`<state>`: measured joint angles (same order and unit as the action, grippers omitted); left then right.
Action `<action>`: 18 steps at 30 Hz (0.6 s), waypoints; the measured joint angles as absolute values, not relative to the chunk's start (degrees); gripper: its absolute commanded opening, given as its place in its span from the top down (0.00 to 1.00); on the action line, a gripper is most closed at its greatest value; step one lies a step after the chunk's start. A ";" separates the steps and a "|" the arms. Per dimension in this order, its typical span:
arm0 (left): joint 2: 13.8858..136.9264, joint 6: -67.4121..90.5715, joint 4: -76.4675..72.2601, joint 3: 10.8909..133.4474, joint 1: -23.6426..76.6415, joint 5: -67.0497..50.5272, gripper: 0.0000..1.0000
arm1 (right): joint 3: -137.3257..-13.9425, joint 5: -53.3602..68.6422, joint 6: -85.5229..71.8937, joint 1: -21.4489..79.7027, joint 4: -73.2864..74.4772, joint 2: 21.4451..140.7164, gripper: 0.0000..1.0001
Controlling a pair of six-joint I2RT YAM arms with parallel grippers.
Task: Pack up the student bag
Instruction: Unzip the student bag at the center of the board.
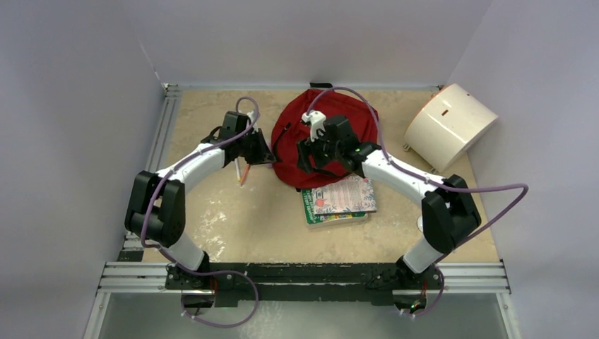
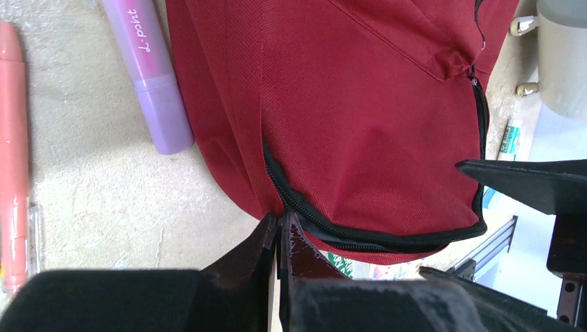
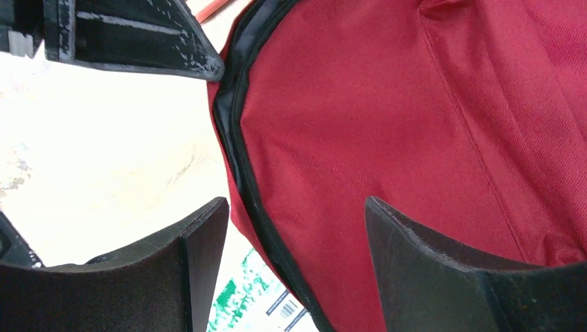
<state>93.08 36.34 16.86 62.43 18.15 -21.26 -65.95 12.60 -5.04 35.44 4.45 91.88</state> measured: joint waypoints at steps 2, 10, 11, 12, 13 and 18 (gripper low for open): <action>92.99 36.27 15.86 61.80 18.41 -21.39 1.00 | -66.92 11.14 -4.43 36.75 4.71 92.58 0.26; 92.99 36.18 13.82 61.04 18.96 -21.93 1.00 | -68.29 5.19 -2.39 39.27 6.63 95.26 0.29; 92.99 36.18 13.76 61.01 18.96 -22.06 1.00 | -68.29 4.80 -2.31 39.27 6.83 95.37 0.29; 92.99 36.18 13.72 61.01 19.00 -22.15 1.00 | -68.29 4.01 -2.31 39.27 7.05 95.44 0.29; 92.99 36.21 13.72 61.01 19.05 -22.17 1.00 | -68.29 3.73 -2.31 39.27 7.11 95.46 0.29; 92.99 36.16 13.39 61.01 19.27 -22.22 1.00 | -67.92 3.14 -2.37 39.27 7.18 94.19 0.28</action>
